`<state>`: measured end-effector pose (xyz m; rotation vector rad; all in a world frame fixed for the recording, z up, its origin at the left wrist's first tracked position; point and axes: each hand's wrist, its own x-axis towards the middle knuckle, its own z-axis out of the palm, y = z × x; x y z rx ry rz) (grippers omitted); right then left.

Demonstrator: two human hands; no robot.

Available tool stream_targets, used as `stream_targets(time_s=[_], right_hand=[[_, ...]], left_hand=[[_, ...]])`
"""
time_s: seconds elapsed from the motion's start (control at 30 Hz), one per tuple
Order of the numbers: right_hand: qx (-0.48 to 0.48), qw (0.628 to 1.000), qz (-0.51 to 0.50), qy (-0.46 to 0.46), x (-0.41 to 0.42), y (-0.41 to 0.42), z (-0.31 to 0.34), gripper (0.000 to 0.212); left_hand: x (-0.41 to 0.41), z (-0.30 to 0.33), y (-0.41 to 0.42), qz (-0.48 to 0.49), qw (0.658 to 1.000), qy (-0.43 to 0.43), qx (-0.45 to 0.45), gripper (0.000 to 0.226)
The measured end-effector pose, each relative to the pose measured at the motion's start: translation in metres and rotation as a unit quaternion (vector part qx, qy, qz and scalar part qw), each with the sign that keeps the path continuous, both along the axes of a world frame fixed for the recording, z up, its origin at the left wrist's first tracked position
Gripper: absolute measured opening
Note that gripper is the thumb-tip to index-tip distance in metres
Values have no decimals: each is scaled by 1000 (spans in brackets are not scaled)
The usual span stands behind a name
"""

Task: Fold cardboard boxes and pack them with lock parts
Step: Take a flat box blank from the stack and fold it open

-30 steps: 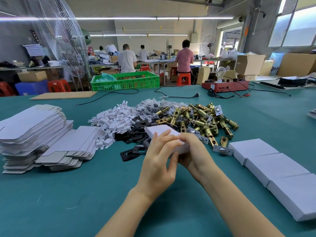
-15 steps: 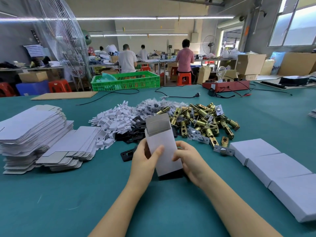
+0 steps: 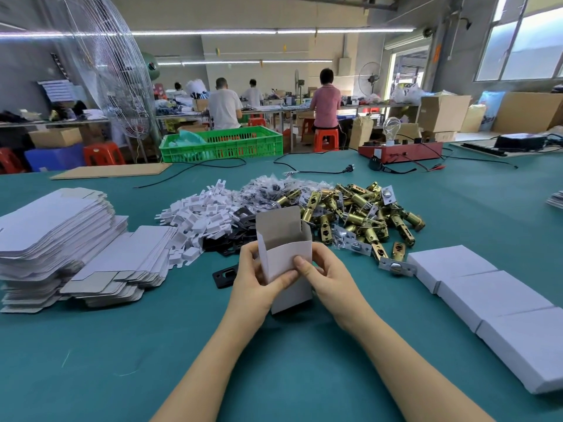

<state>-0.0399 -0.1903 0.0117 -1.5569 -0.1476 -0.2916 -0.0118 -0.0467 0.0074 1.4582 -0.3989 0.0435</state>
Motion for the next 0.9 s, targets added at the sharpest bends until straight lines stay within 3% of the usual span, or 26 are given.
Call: stream_targets(time_s=[0.2, 0.33, 0.5, 0.67, 0.77, 0.83, 0.9], right_hand=[[-10, 1000, -2, 18, 3, -3, -1, 18], [-17, 999, -6, 35, 4, -9, 0, 17], [-15, 998, -8, 58, 4, -14, 3, 36], [-35, 990, -121, 69, 6, -33, 13, 26], [-106, 956, -269, 45, 3, -59, 14, 14], [-201, 903, -378, 40, 1, -76, 9, 8], [-287, 850, -440, 47, 2, -86, 1, 20]], left_hand=[[4, -1, 2, -13, 1000, 7, 16, 41], [7, -3, 2, -12, 1000, 5, 20, 43], [9, -4, 2, -4, 998, -13, 54, 47], [11, -5, 3, 2, 998, -1, 56, 45], [11, -7, 4, -4, 998, 6, 56, 44], [11, -7, 5, -12, 998, 11, 58, 43], [11, -6, 5, -20, 998, 13, 64, 43]])
